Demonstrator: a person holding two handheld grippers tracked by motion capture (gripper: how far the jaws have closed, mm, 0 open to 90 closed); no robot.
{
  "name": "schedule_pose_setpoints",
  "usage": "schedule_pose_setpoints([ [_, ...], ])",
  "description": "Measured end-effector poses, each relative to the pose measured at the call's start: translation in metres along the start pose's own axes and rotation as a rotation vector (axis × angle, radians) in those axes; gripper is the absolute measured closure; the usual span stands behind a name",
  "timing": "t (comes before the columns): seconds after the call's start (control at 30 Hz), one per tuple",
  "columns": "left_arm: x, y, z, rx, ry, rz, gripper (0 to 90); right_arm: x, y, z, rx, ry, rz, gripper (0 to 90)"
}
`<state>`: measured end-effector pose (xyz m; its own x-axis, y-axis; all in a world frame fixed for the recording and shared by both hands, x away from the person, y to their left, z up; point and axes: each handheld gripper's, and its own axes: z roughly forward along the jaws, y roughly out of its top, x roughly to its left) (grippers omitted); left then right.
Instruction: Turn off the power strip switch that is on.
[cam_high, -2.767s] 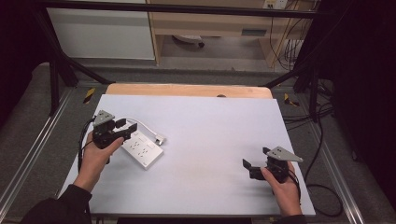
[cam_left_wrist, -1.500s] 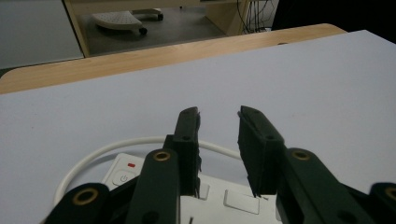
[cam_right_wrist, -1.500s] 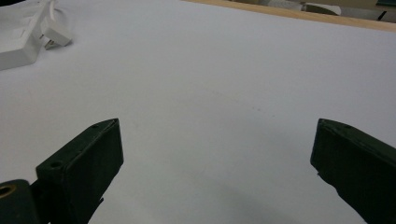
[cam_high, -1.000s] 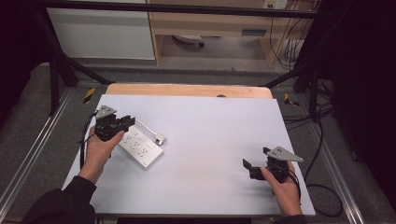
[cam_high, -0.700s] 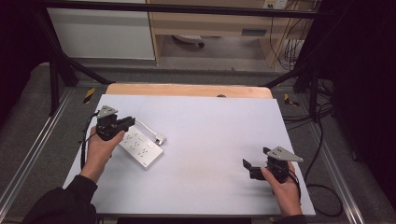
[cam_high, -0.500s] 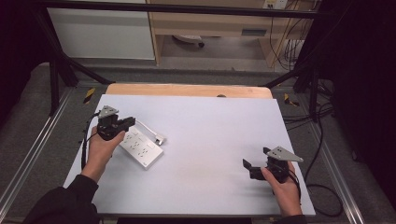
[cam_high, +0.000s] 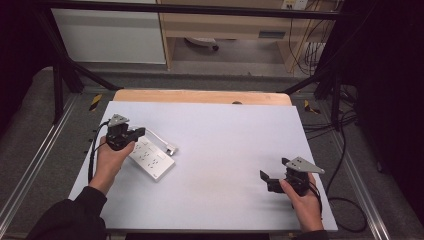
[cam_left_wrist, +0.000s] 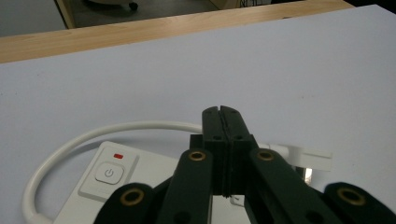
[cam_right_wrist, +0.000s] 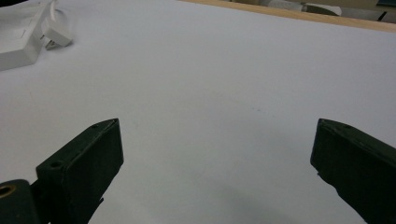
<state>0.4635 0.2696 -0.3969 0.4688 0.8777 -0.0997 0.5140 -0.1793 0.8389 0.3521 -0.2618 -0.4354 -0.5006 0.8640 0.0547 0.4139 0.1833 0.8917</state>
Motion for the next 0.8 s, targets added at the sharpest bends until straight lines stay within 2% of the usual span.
schedule_pose_setpoints([
  [0.8,0.001,-0.012,0.009,0.035,0.000,-0.007,90.0,0.000,0.000,0.000,0.002,-0.001,-0.002,3.0],
])
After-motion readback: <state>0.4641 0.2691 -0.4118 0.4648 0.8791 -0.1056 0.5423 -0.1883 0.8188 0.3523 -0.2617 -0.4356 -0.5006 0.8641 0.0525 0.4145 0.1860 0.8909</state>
